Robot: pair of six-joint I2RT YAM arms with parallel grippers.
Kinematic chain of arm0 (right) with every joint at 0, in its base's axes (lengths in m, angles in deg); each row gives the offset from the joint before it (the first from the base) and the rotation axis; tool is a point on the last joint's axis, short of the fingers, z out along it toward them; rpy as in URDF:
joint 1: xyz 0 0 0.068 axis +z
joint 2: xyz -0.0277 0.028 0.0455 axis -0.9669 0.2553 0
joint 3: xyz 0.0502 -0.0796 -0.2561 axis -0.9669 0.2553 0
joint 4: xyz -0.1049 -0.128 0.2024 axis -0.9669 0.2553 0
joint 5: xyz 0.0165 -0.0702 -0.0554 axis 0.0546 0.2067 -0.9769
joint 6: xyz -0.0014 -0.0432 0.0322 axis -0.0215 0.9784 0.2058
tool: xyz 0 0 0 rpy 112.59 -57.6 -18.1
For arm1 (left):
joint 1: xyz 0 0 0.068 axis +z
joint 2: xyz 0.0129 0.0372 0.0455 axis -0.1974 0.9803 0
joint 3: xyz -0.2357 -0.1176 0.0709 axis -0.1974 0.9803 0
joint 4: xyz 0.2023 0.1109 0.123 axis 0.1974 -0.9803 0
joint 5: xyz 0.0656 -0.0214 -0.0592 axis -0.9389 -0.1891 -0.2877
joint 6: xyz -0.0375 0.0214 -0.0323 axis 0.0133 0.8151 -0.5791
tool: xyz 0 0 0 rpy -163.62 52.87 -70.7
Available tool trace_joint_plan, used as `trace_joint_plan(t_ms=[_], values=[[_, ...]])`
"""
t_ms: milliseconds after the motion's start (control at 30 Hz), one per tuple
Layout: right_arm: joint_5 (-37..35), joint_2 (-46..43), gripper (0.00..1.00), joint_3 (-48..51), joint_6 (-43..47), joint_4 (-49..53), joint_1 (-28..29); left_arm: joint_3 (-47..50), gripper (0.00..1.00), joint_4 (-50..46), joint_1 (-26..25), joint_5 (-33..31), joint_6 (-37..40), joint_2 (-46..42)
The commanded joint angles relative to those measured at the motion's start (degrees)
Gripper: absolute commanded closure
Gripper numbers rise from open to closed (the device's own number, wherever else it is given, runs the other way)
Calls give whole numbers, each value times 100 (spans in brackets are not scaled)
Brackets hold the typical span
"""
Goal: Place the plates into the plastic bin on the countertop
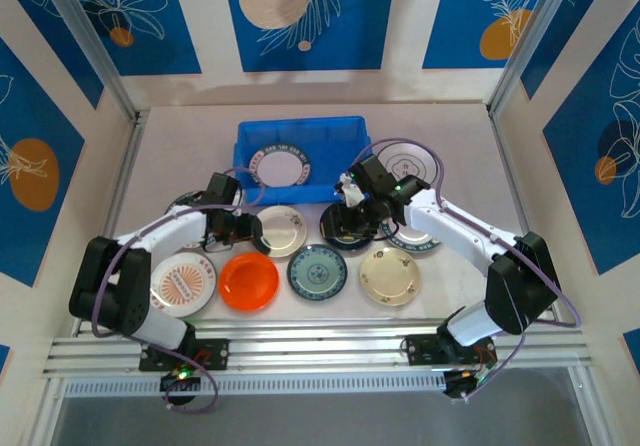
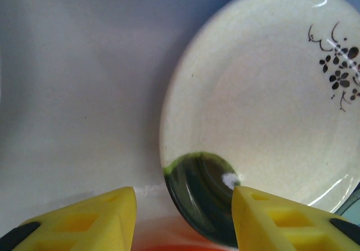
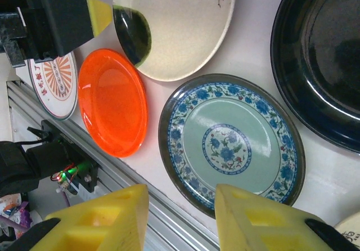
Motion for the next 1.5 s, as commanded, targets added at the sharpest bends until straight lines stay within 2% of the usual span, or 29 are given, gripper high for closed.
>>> trace_joint_plan(t_ms=[0,200,433,567,800,1067,1333,1367,1467], values=[[178,62,63,-198,115,41,-52,51,52,371,57,325,-117,176],[167,99,63,-224,145,24,-100,79,56,525,116,412,-172,432],[228,114,64,-199,134,-75,-127,112,75,657,162,569,-240,619],[215,108,64,-202,140,-87,-136,129,80,700,172,607,-253,633],[218,60,64,-231,129,-82,-160,61,100,490,242,751,-219,423],[309,4,64,-431,123,-139,-247,-545,100,-693,251,921,258,-592],[618,-136,64,-653,92,-331,-650,-1824,100,-2087,251,1042,721,-1150],[680,-157,63,-671,82,-382,-721,-1967,100,-2156,251,1061,731,-1174],[829,-211,52,-732,2,-498,-936,-2278,100,-2119,248,1178,668,-1145]])
